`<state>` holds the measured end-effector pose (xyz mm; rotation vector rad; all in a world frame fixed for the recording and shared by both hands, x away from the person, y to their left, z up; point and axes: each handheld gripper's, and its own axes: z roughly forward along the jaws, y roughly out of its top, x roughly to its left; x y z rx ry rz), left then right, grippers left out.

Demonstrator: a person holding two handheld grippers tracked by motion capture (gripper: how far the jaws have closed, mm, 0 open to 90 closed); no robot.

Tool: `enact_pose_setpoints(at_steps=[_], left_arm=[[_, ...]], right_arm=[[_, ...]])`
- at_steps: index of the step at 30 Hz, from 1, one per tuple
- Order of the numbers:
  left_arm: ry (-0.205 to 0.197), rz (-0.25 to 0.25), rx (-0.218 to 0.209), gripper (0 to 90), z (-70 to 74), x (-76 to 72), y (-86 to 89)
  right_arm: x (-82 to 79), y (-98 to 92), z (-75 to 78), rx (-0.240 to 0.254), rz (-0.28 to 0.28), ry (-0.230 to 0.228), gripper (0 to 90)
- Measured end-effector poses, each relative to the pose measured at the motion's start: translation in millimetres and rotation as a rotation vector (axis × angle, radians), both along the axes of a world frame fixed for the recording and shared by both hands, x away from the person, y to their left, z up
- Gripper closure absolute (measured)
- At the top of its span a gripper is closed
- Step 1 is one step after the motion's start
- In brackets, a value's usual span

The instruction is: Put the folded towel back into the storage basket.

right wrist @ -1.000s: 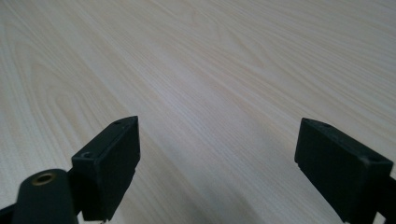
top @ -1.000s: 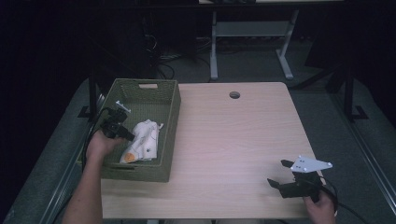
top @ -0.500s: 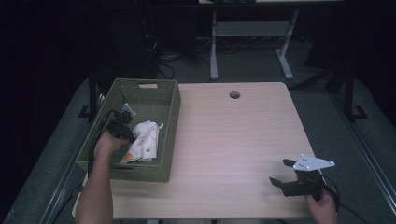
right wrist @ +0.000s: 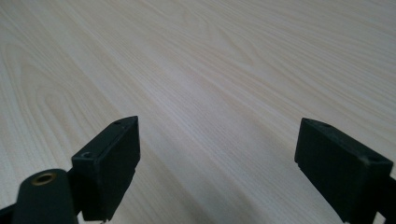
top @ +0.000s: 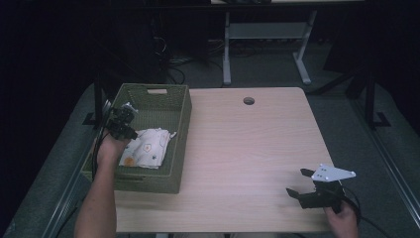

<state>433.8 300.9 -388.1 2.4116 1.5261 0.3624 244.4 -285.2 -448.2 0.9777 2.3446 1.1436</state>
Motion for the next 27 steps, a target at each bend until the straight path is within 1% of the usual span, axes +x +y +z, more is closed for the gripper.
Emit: enact_pose_setpoints(at_steps=[1,2,3,5,6,7,8,9,10,11,12,13,14,16,18,19,21,22,23,27], left_arm=[[0.025,-0.026,-0.016,81.1,-1.7,0.3,-2.2],[0.035,-0.052,-0.024,81.5,-3.5,0.4,-5.3],[0.039,-0.07,-0.025,81.5,-4.7,0.6,-8.7],[0.066,-0.107,-0.053,81.2,-7.9,2.0,-15.1],[0.066,-0.118,-0.045,81.1,-9.7,2.8,-18.8],[0.07,-0.119,-0.038,79.0,-12.0,3.8,-22.0],[0.092,-0.117,-0.031,75.5,-16.2,5.1,-24.7],[0.122,-0.117,0.008,73.7,-21.7,6.4,-27.1],[0.149,-0.114,0.058,72.8,-27.9,7.1,-28.7],[0.191,-0.11,0.085,72.9,-33.9,8.4,-28.0],[0.193,-0.101,0.066,73.4,-35.7,8.7,-25.6],[0.196,-0.082,0.045,75.3,-35.0,9.3,-22.9],[0.207,-0.078,0.031,77.8,-35.0,8.9,-20.9],[0.206,-0.073,0.018,81.2,-34.8,6.0,-19.7],[0.214,-0.059,-0.011,84.4,-35.2,2.7,-18.6],[0.227,-0.057,-0.02,85.0,-35.3,1.9,-17.3],[0.235,-0.046,-0.038,83.6,-34.4,-0.1,-15.6],[0.238,-0.045,-0.045,81.4,-33.9,-0.8,-15.5],[0.238,-0.048,-0.045,79.7,-32.6,-1.5,-15.4],[0.202,-0.051,-0.067,74.7,-22.8,-7.0,-14.9]], right_arm=[[-0.6,0.1,0.5,-0.002,-0.001,-0.002,13.9],[-1.1,0.5,0.7,-0.003,-0.002,-0.001,13.9],[-1.1,0.7,0.7,-0.004,0.001,-0.006,13.9],[-1.7,1.9,0.6,-0.004,0.003,-0.001,13.9],[-1.9,2.3,0.6,-0.007,0.007,-0.002,13.9],[-2.1,2.7,0.7,-0.01,0.007,-0.003,13.9],[-1.8,3.4,0.6,-0.011,0.007,-0.004,13.9],[-1.5,3.9,0.4,-0.013,0.011,-0.002,13.9],[-1.2,4.2,0.2,-0.018,0.013,0.003,13.9],[-0.9,4.6,-0.1,-0.023,0.008,0.005,13.9],[-0.5,4.8,0.0,-0.025,0.003,0.004,13.9],[-0.4,5.2,0.3,-0.021,0.002,0.003,13.9],[-0.7,5.2,0.9,-0.02,0.004,-0.001,13.9],[-1.4,5.3,0.9,-0.024,0.002,-0.006,13.9],[-1.8,4.3,0.3,-0.029,0.007,0.002,13.9],[-2.4,3.7,0.0,-0.032,0.009,0.004,13.9],[-4.1,2.8,-0.2,-0.039,0.009,0.0,13.9],[-5.3,2.7,0.1,-0.034,0.004,0.0,13.9],[-5.6,2.3,0.4,-0.036,0.002,-0.003,13.9],[-5.0,1.9,1.4,-0.04,-0.007,-0.007,13.9]])
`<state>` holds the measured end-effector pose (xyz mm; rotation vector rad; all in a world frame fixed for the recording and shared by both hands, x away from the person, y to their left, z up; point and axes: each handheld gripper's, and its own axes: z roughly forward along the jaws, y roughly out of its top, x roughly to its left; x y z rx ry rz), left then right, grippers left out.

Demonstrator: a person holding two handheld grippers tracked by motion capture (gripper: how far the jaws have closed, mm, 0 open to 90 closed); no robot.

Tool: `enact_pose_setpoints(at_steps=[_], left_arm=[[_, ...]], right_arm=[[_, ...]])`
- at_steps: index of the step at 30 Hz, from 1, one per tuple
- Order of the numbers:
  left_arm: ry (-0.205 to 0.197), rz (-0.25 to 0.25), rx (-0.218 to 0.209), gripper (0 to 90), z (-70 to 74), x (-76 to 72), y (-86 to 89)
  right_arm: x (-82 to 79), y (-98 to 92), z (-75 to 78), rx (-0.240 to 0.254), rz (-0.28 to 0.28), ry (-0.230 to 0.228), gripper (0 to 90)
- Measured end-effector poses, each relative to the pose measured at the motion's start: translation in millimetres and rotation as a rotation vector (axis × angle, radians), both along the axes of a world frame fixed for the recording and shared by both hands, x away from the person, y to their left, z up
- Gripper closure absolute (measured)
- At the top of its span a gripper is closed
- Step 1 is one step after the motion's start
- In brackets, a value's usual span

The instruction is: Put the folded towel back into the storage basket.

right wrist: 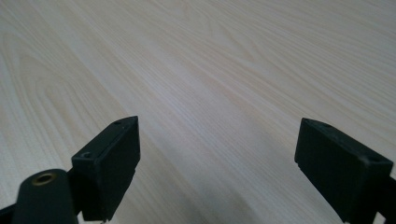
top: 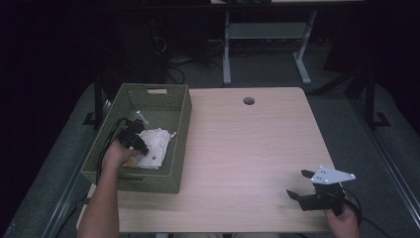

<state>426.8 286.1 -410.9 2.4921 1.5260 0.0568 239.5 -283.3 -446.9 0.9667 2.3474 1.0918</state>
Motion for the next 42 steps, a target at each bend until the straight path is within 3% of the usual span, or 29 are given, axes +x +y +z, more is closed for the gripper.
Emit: enact_pose_setpoints(at_steps=[2,5,7,12,17,22,29,42], left_arm=[[-0.027,-0.003,0.008,73.1,6.4,-3.2,0.9],[-0.098,0.037,0.012,65.8,18.2,-8.5,3.4],[-0.14,0.059,-0.025,65.1,24.7,-13.9,5.0],[-0.179,0.057,-0.079,63.6,36.2,-25.3,4.7],[-0.203,0.034,-0.115,61.0,46.1,-33.0,-1.2],[-0.232,0.048,-0.134,56.9,53.8,-37.1,-3.0],[-0.246,0.046,-0.194,48.9,57.6,-43.2,-2.7],[-0.269,0.035,-0.319,46.4,59.1,-48.7,1.2]], right_arm=[[0.4,0.6,0.1,0.001,-0.002,0.001,13.9],[1.2,1.2,-0.2,-0.007,-0.005,-0.001,13.9],[2.5,1.8,-0.4,-0.003,-0.005,0.003,13.9],[1.3,3.2,0.8,0.002,0.001,-0.001,13.9],[1.0,4.4,1.7,0.002,-0.005,-0.003,13.9],[1.6,4.5,1.6,0.001,-0.008,-0.004,13.9],[0.7,4.6,2.6,0.009,-0.008,-0.008,13.9],[2.1,5.4,-0.7,0.006,-0.016,0.004,13.9]])
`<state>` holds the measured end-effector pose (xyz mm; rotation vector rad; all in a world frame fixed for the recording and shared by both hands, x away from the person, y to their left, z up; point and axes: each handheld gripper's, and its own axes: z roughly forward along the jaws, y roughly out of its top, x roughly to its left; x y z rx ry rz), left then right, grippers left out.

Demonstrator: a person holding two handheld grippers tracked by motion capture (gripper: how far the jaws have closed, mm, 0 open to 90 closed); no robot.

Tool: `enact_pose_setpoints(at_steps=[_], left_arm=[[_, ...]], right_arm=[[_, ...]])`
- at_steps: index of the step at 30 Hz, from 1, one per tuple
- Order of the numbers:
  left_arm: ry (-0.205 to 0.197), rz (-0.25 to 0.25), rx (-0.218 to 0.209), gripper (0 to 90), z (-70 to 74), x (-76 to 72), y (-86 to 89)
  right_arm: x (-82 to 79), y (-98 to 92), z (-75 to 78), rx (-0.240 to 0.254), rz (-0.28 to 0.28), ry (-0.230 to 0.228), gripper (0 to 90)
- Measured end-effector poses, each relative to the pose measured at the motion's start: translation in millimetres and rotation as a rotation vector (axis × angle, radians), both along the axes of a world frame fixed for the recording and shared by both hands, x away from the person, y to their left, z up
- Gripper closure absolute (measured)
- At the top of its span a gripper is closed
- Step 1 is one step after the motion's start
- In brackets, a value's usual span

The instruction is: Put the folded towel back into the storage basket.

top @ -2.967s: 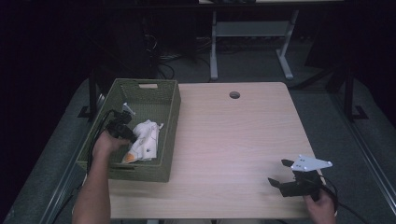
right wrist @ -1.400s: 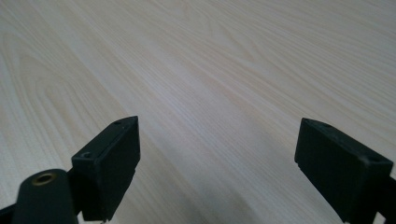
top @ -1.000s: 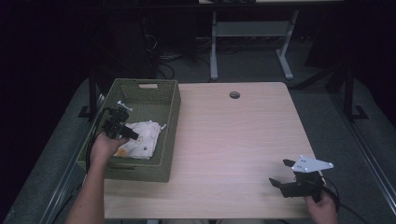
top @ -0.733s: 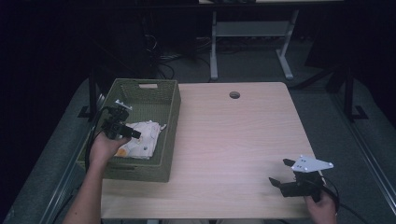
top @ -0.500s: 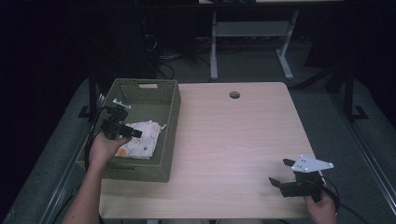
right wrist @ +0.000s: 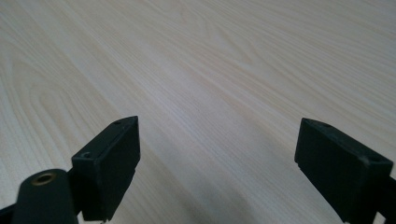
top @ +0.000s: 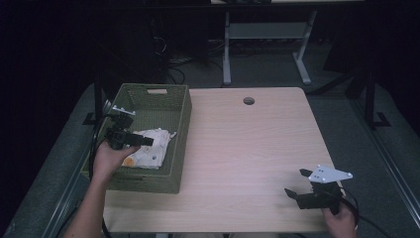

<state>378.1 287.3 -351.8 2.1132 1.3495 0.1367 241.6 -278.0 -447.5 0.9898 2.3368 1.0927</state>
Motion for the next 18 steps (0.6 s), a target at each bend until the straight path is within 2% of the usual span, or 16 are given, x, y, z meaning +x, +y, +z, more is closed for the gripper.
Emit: enact_pose_setpoints(at_steps=[3,8,10,18], left_arm=[[-0.005,-0.009,-0.016,46.3,1.0,-1.7,0.0],[-0.026,-0.022,-0.083,45.8,4.9,-4.1,1.6],[-0.029,-0.03,-0.076,45.7,6.0,-6.0,-0.1],[-0.07,-0.053,-0.098,45.3,15.9,-13.0,-9.2]], right_arm=[[1.2,-0.1,-0.6,-0.002,-0.004,0.004,13.9],[2.4,0.2,-1.3,-0.003,-0.008,0.008,13.9],[3.2,0.1,-1.3,-0.001,-0.008,0.009,13.9],[3.4,1.6,-1.0,0.011,-0.011,0.014,13.9]])
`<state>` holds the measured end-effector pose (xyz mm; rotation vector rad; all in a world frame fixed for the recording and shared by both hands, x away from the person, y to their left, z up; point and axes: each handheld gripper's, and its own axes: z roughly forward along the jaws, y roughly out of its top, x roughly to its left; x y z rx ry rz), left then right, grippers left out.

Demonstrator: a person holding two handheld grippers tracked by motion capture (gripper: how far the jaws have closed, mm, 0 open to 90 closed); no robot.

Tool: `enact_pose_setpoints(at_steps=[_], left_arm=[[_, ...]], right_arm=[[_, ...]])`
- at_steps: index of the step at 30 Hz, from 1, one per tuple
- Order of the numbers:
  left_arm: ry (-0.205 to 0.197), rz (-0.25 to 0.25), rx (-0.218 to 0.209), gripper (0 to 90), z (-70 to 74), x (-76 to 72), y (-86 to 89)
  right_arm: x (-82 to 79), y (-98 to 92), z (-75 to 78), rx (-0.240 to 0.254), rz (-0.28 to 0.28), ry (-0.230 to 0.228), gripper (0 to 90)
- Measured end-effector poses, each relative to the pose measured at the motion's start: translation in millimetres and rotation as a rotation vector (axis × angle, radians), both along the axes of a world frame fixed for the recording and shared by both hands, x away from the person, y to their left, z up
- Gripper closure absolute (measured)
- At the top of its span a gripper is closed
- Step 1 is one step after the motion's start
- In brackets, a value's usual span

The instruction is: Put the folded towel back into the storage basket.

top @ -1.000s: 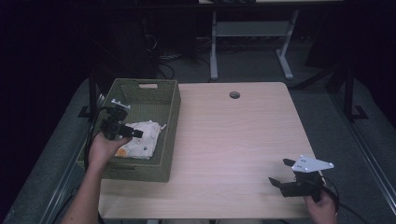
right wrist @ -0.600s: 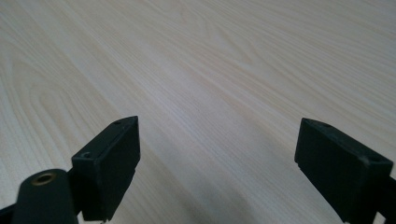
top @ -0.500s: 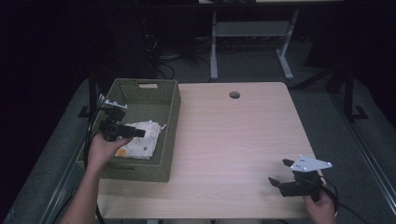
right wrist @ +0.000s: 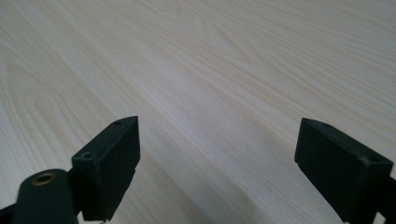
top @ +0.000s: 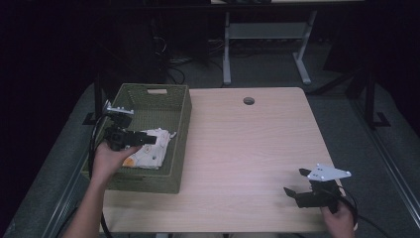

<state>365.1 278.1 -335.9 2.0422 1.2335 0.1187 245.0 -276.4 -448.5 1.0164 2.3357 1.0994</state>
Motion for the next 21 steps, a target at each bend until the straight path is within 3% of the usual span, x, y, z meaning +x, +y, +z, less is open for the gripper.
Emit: enact_pose_setpoints(at_steps=[5,15,21], left_arm=[[-0.01,-0.034,-0.009,44.4,4.0,0.7,-12.1],[-0.046,-0.064,-0.076,44.5,8.9,-2.9,-28.7],[-0.065,-0.089,-0.072,44.5,15.7,-2.2,-40.7]], right_arm=[[1.6,-0.3,-0.8,-0.005,-0.011,0.007,13.9],[-0.4,-0.4,1.4,-0.008,0.009,-0.006,13.9],[0.4,-2.7,0.7,0.008,-0.004,-0.004,13.8]])
